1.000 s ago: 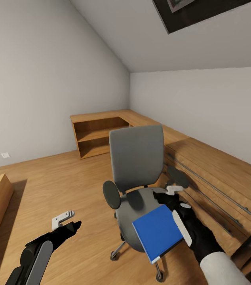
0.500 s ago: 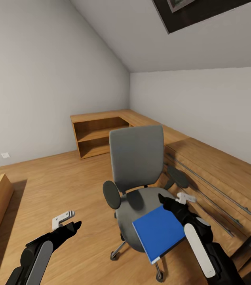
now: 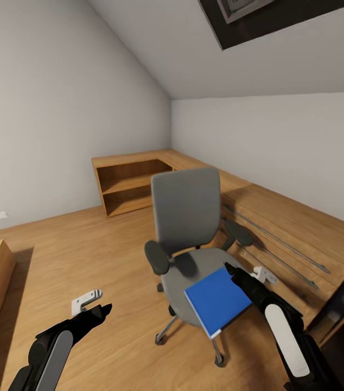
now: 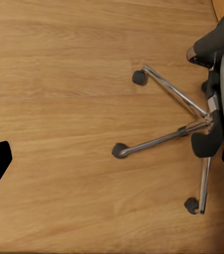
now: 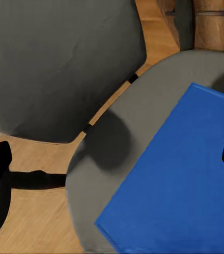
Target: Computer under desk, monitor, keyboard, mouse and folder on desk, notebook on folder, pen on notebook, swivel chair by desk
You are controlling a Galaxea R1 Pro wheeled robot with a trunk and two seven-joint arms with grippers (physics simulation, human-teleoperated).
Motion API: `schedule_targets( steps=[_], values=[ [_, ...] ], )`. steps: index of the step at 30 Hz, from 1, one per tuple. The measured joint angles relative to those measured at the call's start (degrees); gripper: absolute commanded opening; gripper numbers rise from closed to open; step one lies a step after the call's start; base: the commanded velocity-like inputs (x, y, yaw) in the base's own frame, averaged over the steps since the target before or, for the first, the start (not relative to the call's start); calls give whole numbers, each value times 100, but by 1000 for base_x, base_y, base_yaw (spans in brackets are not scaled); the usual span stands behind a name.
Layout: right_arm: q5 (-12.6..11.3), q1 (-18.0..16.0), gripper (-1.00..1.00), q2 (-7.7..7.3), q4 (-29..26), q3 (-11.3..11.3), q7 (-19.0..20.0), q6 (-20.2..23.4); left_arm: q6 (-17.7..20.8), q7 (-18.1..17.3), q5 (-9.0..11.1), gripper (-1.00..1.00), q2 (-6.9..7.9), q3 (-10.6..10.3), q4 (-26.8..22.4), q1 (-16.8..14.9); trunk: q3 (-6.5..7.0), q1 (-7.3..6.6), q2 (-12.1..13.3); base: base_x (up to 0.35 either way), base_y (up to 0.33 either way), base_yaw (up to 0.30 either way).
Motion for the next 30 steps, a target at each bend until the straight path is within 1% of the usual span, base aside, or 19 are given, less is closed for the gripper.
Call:
schedule_targets(
  steps=[1, 3, 4, 5, 7, 8, 12, 13, 14, 15, 16, 17, 21, 23, 24, 27, 30],
  values=[
    [-107, 0, 100, -3, 20, -49, -3, 4, 0, 0, 1, 100, 0, 0, 0, 0, 0, 0, 0, -252, 229, -292],
    [-200, 0, 100, -4, 77, -125, -5, 5, 0, 0, 2, 100, 0, 0, 0, 0, 0, 0, 0, -260, 218, -294],
    [-246, 0, 100, -3, 130, -219, -6, 7, 0, 0, 2, 100, 0, 0, 0, 0, 0, 0, 0, -278, 191, -293],
    [-289, 0, 100, 3, 191, -387, -7, 10, 0, 0, 2, 100, 0, 0, 0, 0, -1, 0, 0, -282, 183, -271],
    [-333, 0, 100, 10, 224, -521, -7, 19, 0, 1, 2, 100, 0, 1, 0, 1, -3, 0, 0, -292, 121, -124],
    [-539, -1, 100, 5, 247, -616, -7, 36, -1, 4, 2, 100, 0, 5, 0, 1, -3, 1, 0, -276, 60, -49],
    [-667, -1, 100, -2, 257, -653, -4, 48, 0, 7, 7, 100, 5, 19, -2, 1, -3, -1, 0, -133, 26, -21],
    [-702, -1, 100, -7, 413, -664, 39, 46, -24, 20, 9, 100, 4, 225, -65, 1, -21, 19, -39, -14, 3, -2],
    [-709, -1, 100, -9, 508, -668, 78, 45, -70, 21, 24, 100, 0, 368, -83, 1, -39, 41, -79, -11, 2, -2],
    [-712, -1, 100, -10, 555, -669, 105, 43, -101, 20, 33, 100, -2, 430, -90, 2, -57, 63, -119, -5, 1, -1],
    [-713, -1, 100, -12, 703, -675, 251, 38, -236, 16, 40, 100, -5, 565, -104, 2, -75, 85, -159, -3, 1, 0],
    [-712, -1, 100, -12, 773, -687, 354, 36, -307, 14, 48, 100, -9, 601, -107, 2, -93, 107, -199, -2, 0, 0],
    [-709, -2, 100, -13, 1085, -807, 639, 24, -412, 10, 49, 100, -14, 643, -108, 2, -164, 195, -360, 0, 0, 0],
    [-708, -2, 100, -15, 1321, -915, 779, 18, -431, 8, 48, 100, -15, 647, -106, 2, -200, 238, -440, 0, 0, 0],
    [-711, -2, 100, -21, 1466, -1001, 888, 15, -441, 8, 45, 100, -15, 648, -106, 2, -218, 260, -480, 0, 0, 0],
    [-744, -3, 100, -29, 1672, -1218, 1185, 7, -451, 7, 39, 100, -16, 650, -105, 2, -272, 326, -601, 0, 0, 0],
    [-770, -2, 100, -32, 1780, -1524, 1683, 17, -456, 2, 38, 100, -14, 652, -107, 2, -326, 392, -721, 0, 0, 0]
  ],
)
